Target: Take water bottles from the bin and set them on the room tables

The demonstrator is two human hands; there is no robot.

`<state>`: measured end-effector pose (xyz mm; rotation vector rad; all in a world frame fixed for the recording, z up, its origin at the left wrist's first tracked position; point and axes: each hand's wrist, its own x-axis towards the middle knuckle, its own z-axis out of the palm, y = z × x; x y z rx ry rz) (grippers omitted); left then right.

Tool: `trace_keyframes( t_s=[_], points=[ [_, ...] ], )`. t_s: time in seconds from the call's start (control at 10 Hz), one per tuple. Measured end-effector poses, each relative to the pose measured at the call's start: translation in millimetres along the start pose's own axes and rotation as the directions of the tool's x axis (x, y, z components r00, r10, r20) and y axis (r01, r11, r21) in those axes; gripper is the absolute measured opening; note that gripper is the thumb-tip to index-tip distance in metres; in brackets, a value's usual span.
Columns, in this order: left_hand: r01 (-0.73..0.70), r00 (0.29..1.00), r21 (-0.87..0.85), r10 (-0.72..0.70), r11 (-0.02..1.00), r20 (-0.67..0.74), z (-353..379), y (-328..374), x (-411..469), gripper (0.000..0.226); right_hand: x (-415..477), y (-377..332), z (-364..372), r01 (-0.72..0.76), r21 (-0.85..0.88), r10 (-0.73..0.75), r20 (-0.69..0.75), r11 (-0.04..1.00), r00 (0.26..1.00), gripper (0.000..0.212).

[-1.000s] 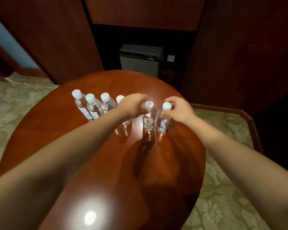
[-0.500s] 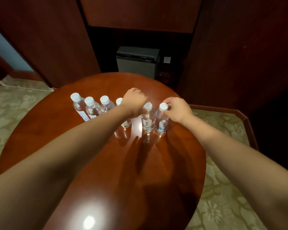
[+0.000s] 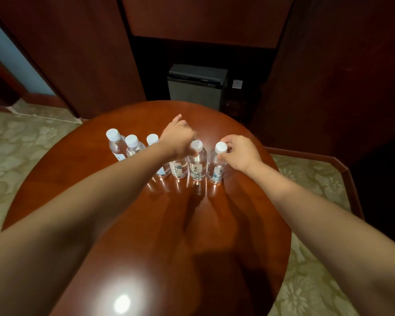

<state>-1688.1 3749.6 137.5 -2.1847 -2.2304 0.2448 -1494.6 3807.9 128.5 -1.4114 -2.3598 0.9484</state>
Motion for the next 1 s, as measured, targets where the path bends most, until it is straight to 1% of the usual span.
trace_keyframes(
  t_s=[0.2, 0.3, 0.5, 0.6, 0.7, 0.8, 0.9, 1.0],
  points=[
    [-0.003, 1.0, 0.014, 0.003, 1.0, 0.001, -0.8, -4.6, 0.4, 0.045, 4.8, -8.1, 6.0, -0.007, 0.008, 0.007, -0.006, 1.0, 1.0, 0.03],
    [0.0, 1.0, -0.006, 0.0, 1.0, -0.012, -0.1, -5.0, 1.5, 0.043, 6.8, -11.6, 3.8, -0.008, -0.011, 0.008, -0.004, 1.0, 1.0, 0.027],
    [0.055, 0.998, -0.102, -0.055, 0.993, 0.002, 0.2, -3.4, -0.8, 0.04, 5.6, -12.6, -1.3, -0.012, -0.037, 0.012, 0.014, 0.999, 1.0, 0.023],
    [0.084, 0.996, -0.135, -0.082, 0.987, 0.022, -4.0, 0.3, -6.7, 0.05, 4.6, -9.8, -1.4, -0.023, -0.027, 0.024, 0.027, 0.999, 0.999, 0.025],
    [0.106, 0.994, -0.19, -0.097, 0.976, 0.054, -10.3, 5.0, -16.5, 0.062, 2.9, -7.4, -1.7, -0.004, -0.036, 0.007, 0.087, 0.999, 0.996, 0.049],
    [0.125, 0.992, -0.218, -0.115, 0.968, 0.057, -13.1, 10.5, -30.7, 0.071, -8.8, -12.0, -6.9, 0.008, -0.086, 0.005, 0.151, 0.996, 0.989, 0.081],
    [0.119, 0.993, -0.266, -0.117, 0.956, 0.025, -15.1, 16.9, -49.8, 0.079, -21.3, -13.6, -8.9, 0.037, -0.129, -0.016, 0.16, 0.991, 0.987, 0.087],
    [0.091, 0.989, -0.334, -0.124, 0.938, -0.079, -20.7, 24.8, -77.2, 0.072, -42.3, -24.0, -11.8, 0.083, -0.152, -0.066, 0.113, 0.985, 0.991, 0.079]
  ],
)
